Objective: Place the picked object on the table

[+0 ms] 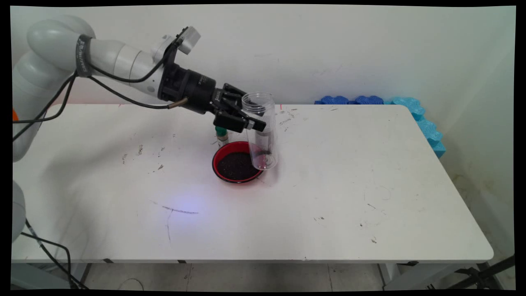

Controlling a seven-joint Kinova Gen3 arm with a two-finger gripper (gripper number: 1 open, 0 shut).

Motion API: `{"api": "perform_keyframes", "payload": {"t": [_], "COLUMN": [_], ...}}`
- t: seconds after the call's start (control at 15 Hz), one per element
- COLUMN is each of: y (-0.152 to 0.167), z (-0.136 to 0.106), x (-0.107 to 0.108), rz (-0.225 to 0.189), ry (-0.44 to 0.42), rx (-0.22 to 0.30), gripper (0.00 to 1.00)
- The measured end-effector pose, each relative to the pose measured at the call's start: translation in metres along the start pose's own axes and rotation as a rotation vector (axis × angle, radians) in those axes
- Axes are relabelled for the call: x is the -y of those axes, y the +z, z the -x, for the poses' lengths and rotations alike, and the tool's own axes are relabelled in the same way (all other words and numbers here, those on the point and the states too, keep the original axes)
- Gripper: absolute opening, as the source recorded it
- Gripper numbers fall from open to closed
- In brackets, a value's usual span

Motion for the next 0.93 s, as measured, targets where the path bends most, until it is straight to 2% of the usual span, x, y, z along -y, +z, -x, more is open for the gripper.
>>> {"api": "perform_keyframes", "payload": {"t": [0.6,0.93], "y": [0.015,0.030], "z": [-0.024,-0.027], "x": [-0.020,-0.032], "rz": [-0.006,-0.002], "ry": [0.167,0.170], "rx": [0.020,0.022], "gripper": [0.00,0.00]}}
